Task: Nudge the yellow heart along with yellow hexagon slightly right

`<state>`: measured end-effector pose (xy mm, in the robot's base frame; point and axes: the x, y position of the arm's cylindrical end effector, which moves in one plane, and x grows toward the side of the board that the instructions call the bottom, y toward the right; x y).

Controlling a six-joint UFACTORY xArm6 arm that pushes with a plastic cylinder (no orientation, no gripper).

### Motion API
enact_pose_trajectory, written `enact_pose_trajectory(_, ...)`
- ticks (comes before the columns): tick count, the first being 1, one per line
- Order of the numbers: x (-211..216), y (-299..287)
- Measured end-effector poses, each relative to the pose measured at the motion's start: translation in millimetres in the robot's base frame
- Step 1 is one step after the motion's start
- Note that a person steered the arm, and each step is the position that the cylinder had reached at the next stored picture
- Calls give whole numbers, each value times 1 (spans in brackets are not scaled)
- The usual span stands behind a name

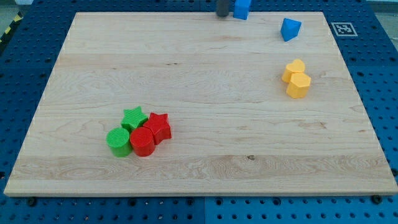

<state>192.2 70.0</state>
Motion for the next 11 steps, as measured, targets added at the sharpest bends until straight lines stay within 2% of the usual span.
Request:
enact_pose_trajectory(2,22,33)
enact_pose_trajectory(4,62,33)
enact_pose_trajectory(5,61,-22)
enact_pose_trajectory(6,30,-84)
enact_pose_trajectory(7,1,-100)
enact_pose_trajectory(11,1,-68)
